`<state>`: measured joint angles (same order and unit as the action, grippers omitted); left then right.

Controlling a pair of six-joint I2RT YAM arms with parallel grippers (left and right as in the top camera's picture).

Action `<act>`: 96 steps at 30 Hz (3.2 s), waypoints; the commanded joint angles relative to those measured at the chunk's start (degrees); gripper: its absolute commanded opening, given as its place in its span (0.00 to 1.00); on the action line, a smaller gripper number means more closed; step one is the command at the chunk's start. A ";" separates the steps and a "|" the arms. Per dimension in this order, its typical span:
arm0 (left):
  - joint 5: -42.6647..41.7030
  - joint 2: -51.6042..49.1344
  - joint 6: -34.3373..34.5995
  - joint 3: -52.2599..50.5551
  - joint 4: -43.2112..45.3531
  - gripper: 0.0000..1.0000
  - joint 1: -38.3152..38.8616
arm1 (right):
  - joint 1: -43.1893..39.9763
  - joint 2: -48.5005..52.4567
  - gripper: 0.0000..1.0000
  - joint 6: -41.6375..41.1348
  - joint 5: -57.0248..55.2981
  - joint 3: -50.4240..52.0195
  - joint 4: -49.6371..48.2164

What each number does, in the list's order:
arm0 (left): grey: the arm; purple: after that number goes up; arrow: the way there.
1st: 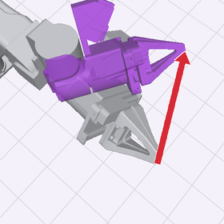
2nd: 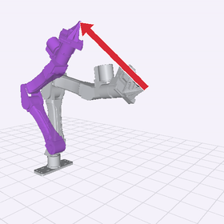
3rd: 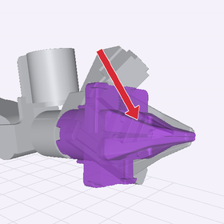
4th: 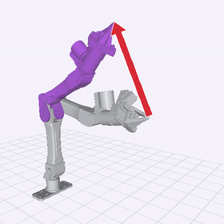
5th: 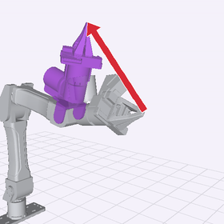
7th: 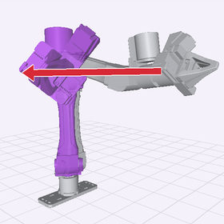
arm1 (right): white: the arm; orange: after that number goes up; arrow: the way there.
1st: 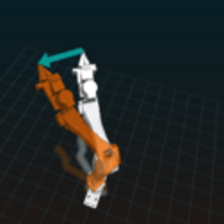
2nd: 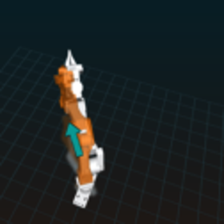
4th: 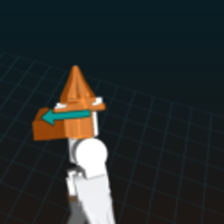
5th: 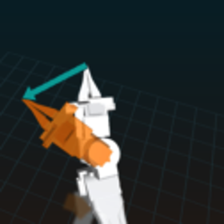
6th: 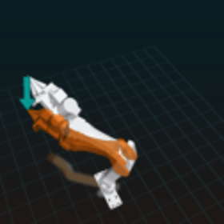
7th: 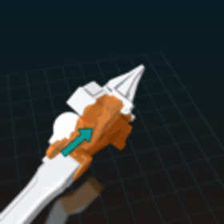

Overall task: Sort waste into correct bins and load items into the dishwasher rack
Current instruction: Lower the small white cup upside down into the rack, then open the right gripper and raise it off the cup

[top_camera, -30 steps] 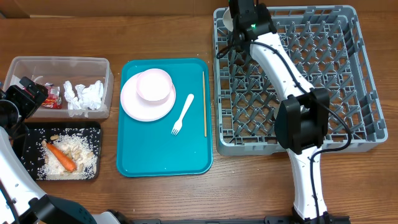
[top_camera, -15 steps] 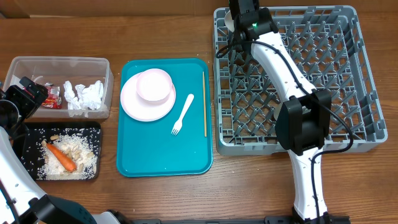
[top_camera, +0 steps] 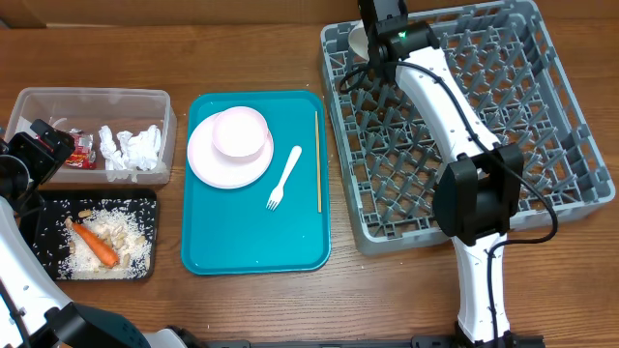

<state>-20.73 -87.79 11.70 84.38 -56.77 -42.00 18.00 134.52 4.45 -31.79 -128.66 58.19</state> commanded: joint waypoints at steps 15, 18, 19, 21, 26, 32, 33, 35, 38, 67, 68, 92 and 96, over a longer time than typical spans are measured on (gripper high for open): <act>0.39 -0.07 0.33 1.33 0.04 1.00 0.02 | -0.37 0.37 0.59 -0.04 3.65 0.94 8.26; 0.39 -0.07 0.33 1.33 0.04 1.00 0.02 | -0.37 -0.09 0.65 -0.22 3.87 0.90 9.55; 0.37 -0.07 0.31 1.33 0.04 1.00 0.02 | -0.37 -0.24 0.72 -0.22 4.13 0.85 9.66; 0.39 -0.07 0.33 1.33 0.04 1.00 0.02 | -0.37 -1.25 0.76 -0.20 5.99 0.66 9.88; 0.39 -0.07 0.31 1.33 0.04 1.00 0.02 | -0.37 -5.55 1.00 -0.17 11.78 0.66 10.71; 0.39 -0.07 0.33 1.33 0.04 1.00 0.02 | -0.37 -12.59 1.00 -0.20 19.67 0.66 12.63; 0.39 -0.07 0.33 1.33 0.04 1.00 0.02 | -0.39 -13.70 1.00 -0.22 21.42 0.66 12.66; 0.39 -0.07 0.31 1.33 0.04 1.00 0.02 | -0.52 -15.32 1.00 -0.22 25.33 0.66 12.39; 0.39 -0.07 0.33 1.33 0.04 1.00 0.02 | -0.66 -15.89 0.54 -0.22 31.28 0.68 11.82; 0.39 -0.07 0.33 1.33 0.04 1.00 0.02 | -0.61 -15.34 0.05 -7.74 36.83 19.28 -9.94; 0.39 -0.07 0.33 1.33 0.04 1.00 0.02 | -0.61 -15.34 0.06 -7.74 36.83 20.50 -11.45; 0.37 -0.07 0.33 1.33 0.04 1.00 0.02 | -0.66 -16.87 0.04 -9.03 34.05 24.24 -8.15; 0.39 -0.07 0.33 1.33 0.04 1.00 0.02 | -0.66 -20.22 0.04 -9.25 34.88 21.77 -9.79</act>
<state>-20.73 -87.79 11.70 84.38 -56.77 -42.00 17.34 119.31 -4.16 2.70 -103.28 50.00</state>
